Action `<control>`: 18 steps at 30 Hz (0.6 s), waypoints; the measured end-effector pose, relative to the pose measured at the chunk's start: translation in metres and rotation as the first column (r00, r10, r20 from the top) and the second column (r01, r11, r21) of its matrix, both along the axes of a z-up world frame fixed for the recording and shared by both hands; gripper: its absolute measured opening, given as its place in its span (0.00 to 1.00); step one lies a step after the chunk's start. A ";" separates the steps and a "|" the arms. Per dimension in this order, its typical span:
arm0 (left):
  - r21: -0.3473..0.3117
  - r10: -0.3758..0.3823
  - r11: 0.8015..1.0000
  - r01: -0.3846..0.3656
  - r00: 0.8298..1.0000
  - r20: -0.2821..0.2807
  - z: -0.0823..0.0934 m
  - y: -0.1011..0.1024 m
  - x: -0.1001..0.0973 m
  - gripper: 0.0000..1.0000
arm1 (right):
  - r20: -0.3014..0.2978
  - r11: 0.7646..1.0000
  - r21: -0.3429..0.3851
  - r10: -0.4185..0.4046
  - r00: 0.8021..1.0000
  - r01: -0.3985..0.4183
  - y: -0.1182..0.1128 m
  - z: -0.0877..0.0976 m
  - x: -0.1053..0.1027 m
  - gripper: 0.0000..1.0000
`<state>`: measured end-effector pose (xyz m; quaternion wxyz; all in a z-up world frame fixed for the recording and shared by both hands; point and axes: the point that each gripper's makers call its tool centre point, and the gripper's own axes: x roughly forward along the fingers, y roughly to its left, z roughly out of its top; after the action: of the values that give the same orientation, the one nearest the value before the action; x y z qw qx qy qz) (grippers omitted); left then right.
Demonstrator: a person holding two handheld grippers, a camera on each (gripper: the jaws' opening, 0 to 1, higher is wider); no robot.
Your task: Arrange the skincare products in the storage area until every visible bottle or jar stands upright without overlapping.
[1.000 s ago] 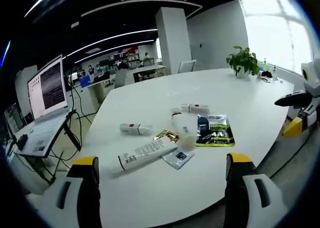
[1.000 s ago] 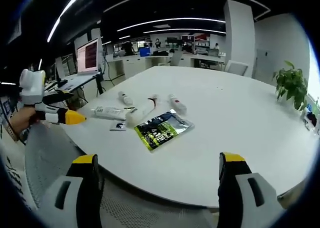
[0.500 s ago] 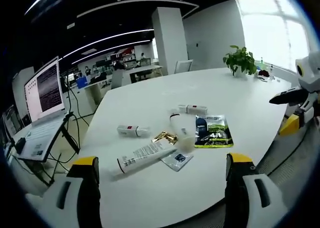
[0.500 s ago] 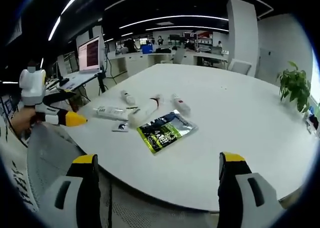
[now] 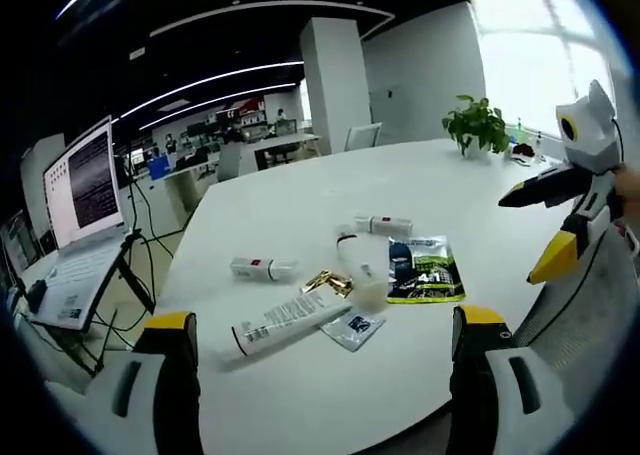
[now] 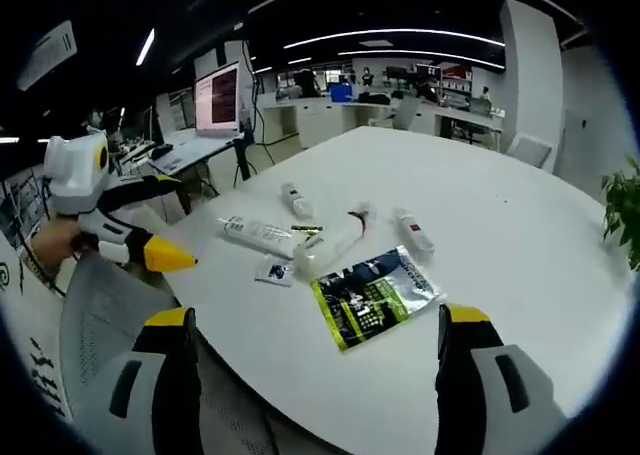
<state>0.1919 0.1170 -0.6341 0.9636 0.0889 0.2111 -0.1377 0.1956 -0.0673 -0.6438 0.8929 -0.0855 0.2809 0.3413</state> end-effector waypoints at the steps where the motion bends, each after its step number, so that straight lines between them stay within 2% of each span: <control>1: -0.001 0.002 1.000 -0.002 1.000 0.002 0.000 0.000 0.000 0.99 | 0.001 1.000 -0.005 0.017 1.000 -0.017 0.004 -0.001 0.003 1.00; 9: -0.028 -0.008 1.000 0.007 1.000 -0.006 -0.003 0.001 0.001 0.99 | -0.033 0.995 -0.036 0.090 0.995 -0.091 0.027 -0.007 0.033 0.99; 13: -0.039 -0.012 0.999 0.011 1.000 -0.019 -0.005 -0.001 -0.001 0.99 | -0.060 0.994 -0.014 0.104 0.993 -0.105 0.040 -0.010 0.049 0.98; 15: -0.040 -0.010 0.999 0.010 1.000 -0.007 -0.003 0.000 0.000 0.99 | -0.083 0.994 0.002 0.110 0.990 -0.111 0.047 -0.012 0.056 0.97; 18: -0.044 0.006 0.999 -0.006 1.000 -0.001 -0.002 0.002 0.000 0.99 | -0.115 0.993 0.006 0.120 0.986 -0.120 0.055 -0.019 0.066 0.91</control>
<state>0.1920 0.1191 -0.6364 0.9656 0.0670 0.2088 -0.1394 0.2614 -0.0122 -0.6629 0.8531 -0.0827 0.3263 0.3988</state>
